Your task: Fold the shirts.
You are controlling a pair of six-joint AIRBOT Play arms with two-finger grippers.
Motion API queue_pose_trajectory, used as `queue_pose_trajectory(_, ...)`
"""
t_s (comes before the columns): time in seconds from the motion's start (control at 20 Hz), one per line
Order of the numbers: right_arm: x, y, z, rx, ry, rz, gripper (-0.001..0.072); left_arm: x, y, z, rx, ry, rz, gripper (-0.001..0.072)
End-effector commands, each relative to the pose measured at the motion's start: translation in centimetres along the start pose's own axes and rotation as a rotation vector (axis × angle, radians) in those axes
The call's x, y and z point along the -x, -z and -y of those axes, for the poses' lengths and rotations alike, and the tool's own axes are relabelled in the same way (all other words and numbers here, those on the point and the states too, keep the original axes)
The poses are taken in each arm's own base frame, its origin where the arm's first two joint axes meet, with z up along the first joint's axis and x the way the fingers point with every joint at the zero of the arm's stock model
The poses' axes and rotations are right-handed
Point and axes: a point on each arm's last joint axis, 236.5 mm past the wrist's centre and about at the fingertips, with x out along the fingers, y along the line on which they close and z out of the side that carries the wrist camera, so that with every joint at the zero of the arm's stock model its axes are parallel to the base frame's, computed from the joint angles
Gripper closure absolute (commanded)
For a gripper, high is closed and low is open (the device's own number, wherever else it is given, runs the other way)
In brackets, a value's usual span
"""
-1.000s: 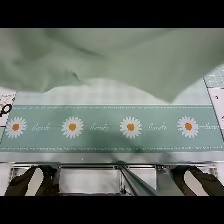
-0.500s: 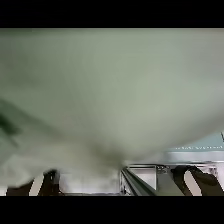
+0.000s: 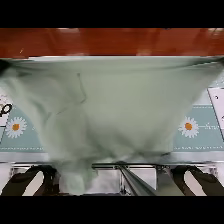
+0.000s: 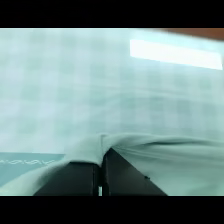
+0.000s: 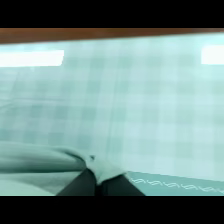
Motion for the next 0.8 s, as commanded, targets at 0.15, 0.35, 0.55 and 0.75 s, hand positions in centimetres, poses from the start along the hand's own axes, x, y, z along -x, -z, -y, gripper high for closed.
queue_pose_trajectory(0.15,-19.3,1.0,6.1,-0.250,-0.116,-0.132,0.0681,-21.3,1.9,-4.1,0.262,0.072,-0.168,0.0688)
queue_pose_trajectory(0.35,-27.9,1.6,8.4,-0.414,-0.190,-0.139,0.0681,-29.3,3.6,-5.5,0.341,0.083,-0.276,0.0689)
queue_pose_trajectory(0.55,-32.0,4.0,9.7,-0.460,-0.203,-0.236,0.0681,-31.6,5.2,-5.6,0.385,0.087,-0.365,0.0688)
queue_pose_trajectory(0.75,-32.0,5.4,9.4,-0.441,-0.216,-0.295,0.0681,-30.7,6.1,-5.2,0.378,0.099,-0.418,0.0688)
